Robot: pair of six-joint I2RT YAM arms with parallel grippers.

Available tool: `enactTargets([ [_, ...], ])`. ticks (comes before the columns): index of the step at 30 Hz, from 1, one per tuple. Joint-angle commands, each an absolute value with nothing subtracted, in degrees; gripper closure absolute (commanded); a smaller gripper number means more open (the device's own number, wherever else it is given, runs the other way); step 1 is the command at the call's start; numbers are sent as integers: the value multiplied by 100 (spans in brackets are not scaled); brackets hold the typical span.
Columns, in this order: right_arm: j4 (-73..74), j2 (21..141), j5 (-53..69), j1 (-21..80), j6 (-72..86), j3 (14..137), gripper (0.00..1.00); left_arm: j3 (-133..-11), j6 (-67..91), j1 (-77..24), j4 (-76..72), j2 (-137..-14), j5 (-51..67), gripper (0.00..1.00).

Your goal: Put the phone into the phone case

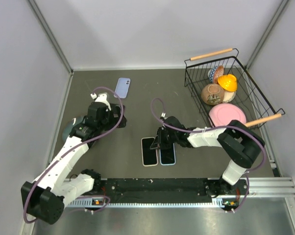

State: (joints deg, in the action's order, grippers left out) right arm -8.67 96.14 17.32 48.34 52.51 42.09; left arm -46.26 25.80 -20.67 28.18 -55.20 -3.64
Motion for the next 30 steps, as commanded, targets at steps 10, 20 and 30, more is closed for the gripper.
enactTargets([
  [10,-607,8624,1635,4913,4721,4429,71,-6195,1996,-1354,2408,-7302,-325,1],
  [20,553,7032,1459,4896,3570,4965,9,-8592,1442,-686,2601,-10217,-141,16],
  [30,1081,6557,1266,4834,3129,5247,1,-11091,1116,-615,3357,-12594,-290,47],
])
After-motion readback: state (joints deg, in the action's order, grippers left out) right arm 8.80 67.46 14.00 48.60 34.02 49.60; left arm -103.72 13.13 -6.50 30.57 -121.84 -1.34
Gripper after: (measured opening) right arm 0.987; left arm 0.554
